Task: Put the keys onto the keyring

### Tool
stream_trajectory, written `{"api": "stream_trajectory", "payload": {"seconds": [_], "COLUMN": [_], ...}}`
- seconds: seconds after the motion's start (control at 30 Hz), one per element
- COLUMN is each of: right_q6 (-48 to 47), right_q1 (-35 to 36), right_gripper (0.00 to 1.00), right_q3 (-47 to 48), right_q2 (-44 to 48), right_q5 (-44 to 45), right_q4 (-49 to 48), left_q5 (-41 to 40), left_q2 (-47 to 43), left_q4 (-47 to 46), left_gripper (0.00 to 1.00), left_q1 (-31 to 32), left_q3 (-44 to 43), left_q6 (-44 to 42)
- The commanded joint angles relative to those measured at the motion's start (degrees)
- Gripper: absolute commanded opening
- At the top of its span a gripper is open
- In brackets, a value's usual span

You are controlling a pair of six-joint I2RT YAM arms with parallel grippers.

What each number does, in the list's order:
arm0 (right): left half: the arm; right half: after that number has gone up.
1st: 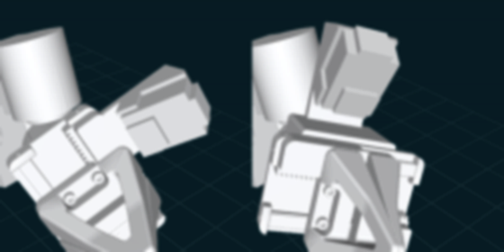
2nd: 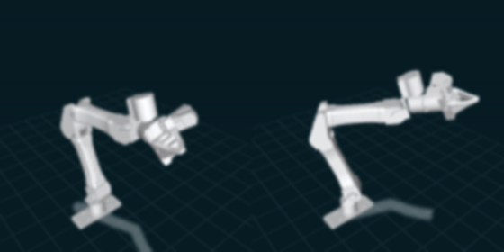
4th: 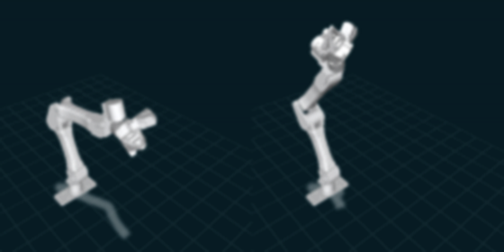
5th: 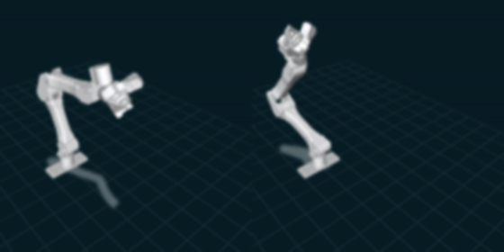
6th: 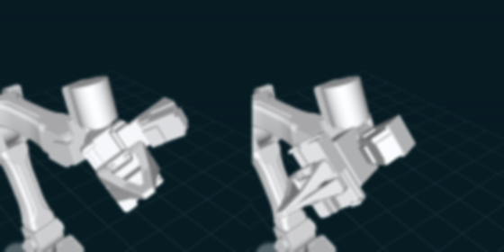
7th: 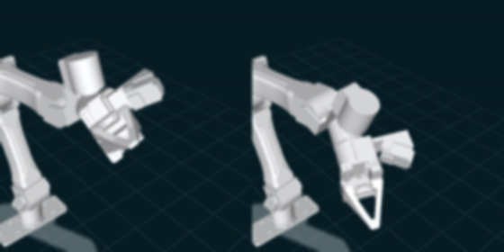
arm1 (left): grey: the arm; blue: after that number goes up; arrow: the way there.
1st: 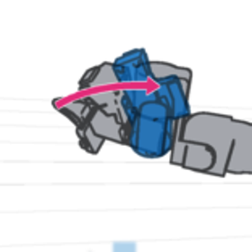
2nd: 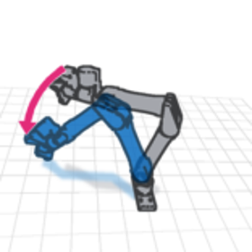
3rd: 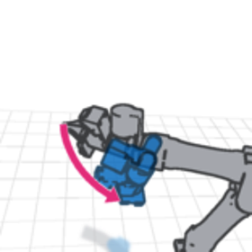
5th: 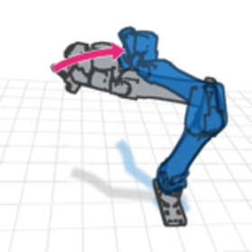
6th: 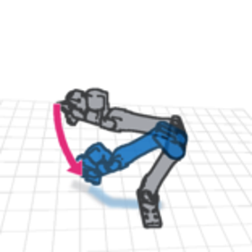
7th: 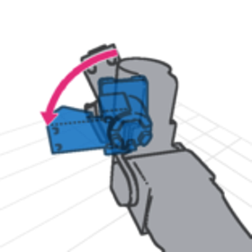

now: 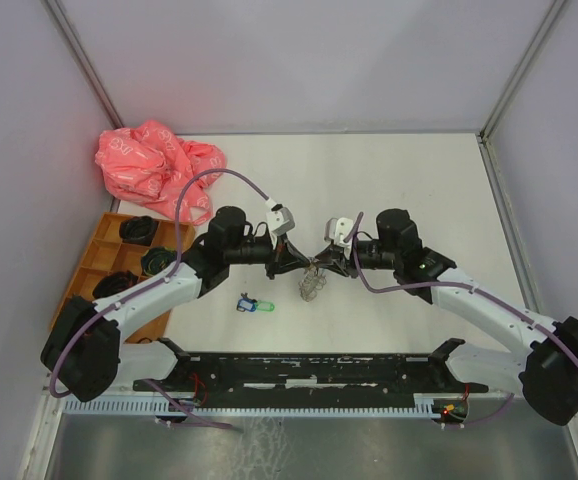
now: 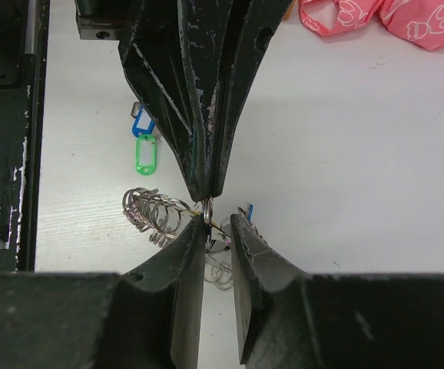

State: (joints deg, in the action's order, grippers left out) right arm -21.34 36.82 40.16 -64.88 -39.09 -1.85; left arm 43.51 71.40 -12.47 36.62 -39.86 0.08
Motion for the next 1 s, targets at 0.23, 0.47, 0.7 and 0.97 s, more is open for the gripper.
{"api": "stream_trajectory", "payload": {"seconds": [0.23,0.47,0.7,0.97], "right_q6": [-1.8,-1.3,-1.7,-1.3], "right_q1": [1.5,1.7,1.7,1.6], "right_gripper": [0.27,0.21,0.08,0.01], "right_q3": [5.2,6.9,8.7,6.7], "right_q2": [0.8,0.4,0.1,3.0], "right_q5": [2.1,2.4,3.6,6.1], "right_q4": [3.4,5.5,8.5,5.3], "left_q5": [1.0,-0.6,-1.5,-5.3], "left_q2": [-1.7,-1.6,-1.7,-1.1], "left_q4": [-0.1,0.9,1.9,4.9], "left_gripper": [0.03,0.03,0.03,0.03], "left_q1": [1.7,1.7,1.7,1.6], "left_q3": [-4.7,-5.3,-5.7,-5.6], "left_q6": [-0.3,0.1,0.0,-0.3]}}
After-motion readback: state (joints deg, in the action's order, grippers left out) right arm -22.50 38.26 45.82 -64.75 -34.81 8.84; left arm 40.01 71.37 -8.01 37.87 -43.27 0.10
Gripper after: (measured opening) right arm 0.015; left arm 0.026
